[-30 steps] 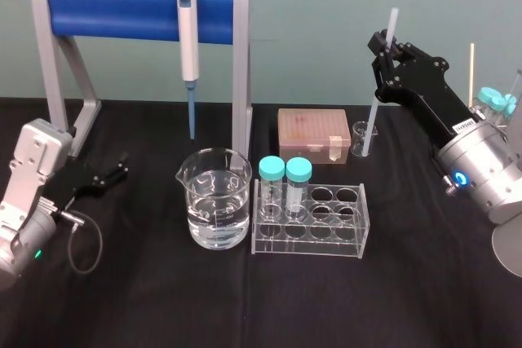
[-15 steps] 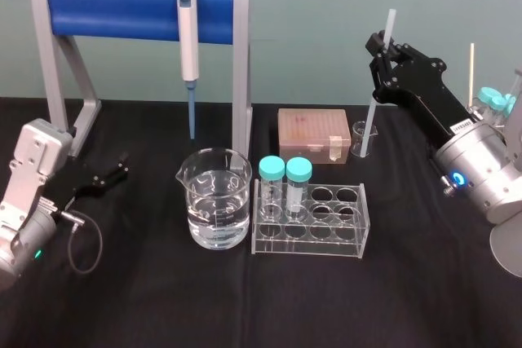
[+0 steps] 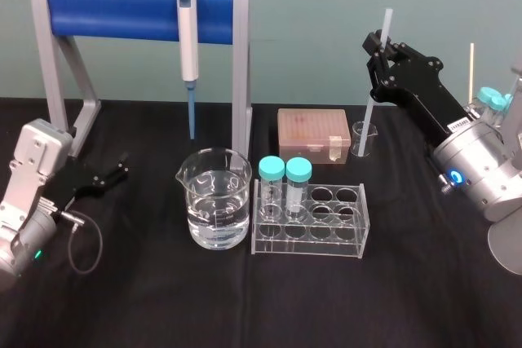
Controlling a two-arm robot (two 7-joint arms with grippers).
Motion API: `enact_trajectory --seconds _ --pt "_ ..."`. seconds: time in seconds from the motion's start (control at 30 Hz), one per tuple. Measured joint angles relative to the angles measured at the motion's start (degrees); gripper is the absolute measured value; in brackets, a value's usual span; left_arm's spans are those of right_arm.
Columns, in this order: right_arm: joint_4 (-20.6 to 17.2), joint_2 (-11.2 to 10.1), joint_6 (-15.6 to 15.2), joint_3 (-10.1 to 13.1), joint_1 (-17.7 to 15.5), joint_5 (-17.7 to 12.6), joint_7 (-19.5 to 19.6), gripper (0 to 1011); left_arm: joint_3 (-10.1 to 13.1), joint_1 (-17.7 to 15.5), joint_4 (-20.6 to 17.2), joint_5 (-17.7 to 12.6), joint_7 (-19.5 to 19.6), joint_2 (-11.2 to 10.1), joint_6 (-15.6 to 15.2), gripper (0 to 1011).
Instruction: Pick up the stirring rod with one hand, then place it down.
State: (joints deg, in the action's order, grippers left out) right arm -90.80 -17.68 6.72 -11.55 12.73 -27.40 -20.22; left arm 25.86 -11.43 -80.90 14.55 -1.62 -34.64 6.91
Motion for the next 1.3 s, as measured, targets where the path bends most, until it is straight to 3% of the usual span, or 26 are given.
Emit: enact_trajectory --seconds 1.3 --pt "-0.06 -0.87 0.3 -0.31 -0.35 -0.34 -0.92 74 0.0 0.0 0.0 0.0 0.0 0.0 0.0 1000"
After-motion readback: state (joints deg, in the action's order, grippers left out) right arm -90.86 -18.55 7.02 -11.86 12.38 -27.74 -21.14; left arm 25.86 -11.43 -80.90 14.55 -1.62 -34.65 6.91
